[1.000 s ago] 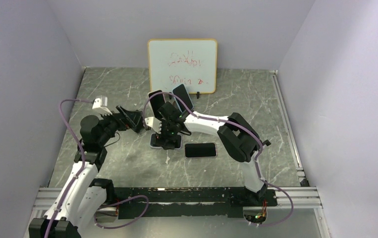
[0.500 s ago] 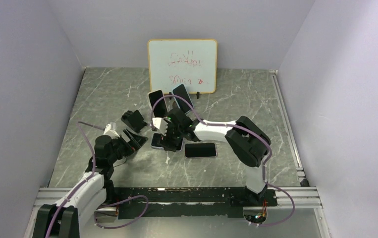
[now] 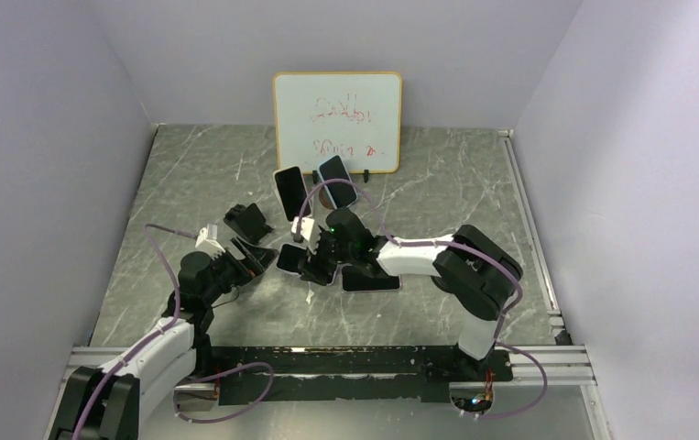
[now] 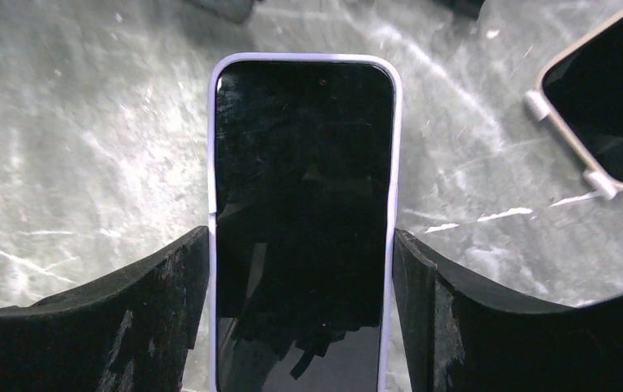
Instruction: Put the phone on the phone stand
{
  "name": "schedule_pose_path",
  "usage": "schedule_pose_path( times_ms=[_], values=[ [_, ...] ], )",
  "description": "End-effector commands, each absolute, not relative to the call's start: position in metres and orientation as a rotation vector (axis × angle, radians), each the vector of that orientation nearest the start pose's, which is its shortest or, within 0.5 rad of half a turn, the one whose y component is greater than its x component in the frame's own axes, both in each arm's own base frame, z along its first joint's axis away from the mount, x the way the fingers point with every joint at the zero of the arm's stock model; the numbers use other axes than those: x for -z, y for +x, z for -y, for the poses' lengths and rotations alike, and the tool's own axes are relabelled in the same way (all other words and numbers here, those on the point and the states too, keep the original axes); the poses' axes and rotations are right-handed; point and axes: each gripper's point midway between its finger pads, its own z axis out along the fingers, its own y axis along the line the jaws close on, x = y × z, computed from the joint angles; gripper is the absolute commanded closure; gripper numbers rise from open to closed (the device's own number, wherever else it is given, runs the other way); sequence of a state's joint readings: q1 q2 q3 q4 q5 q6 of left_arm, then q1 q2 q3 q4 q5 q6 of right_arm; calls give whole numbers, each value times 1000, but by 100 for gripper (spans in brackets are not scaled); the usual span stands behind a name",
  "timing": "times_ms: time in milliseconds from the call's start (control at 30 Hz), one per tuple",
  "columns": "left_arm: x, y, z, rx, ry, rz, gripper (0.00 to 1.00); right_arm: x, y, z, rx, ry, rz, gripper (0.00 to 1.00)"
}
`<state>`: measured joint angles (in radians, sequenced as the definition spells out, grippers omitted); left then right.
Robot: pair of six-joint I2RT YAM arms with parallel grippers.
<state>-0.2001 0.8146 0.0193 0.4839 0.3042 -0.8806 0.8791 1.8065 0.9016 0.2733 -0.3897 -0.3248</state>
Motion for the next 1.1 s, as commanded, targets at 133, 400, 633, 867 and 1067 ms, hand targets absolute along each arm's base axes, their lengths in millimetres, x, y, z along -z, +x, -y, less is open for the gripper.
schedule_pose_path(
  times_ms=[133, 400, 633, 867, 1067],
  values=[
    [-88, 251, 137, 1013, -461, -1870, 5, -128, 252, -409, -832, -1318, -1450, 48],
    [-108, 251, 150, 1097, -429, -1792, 17, -134, 252, -417, -862, -1307, -1434, 47],
    [-115, 249, 145, 1075, -417, -1746, 44, -131, 252, -417, -862, -1320, -1435, 46],
    [-118, 247, 150, 1099, -390, -1742, 56, -132, 253, -418, -859, -1321, -1430, 46],
    [-116, 246, 156, 1131, -371, -1750, 56, -138, 254, -418, -854, -1313, -1415, 46]
  ],
)
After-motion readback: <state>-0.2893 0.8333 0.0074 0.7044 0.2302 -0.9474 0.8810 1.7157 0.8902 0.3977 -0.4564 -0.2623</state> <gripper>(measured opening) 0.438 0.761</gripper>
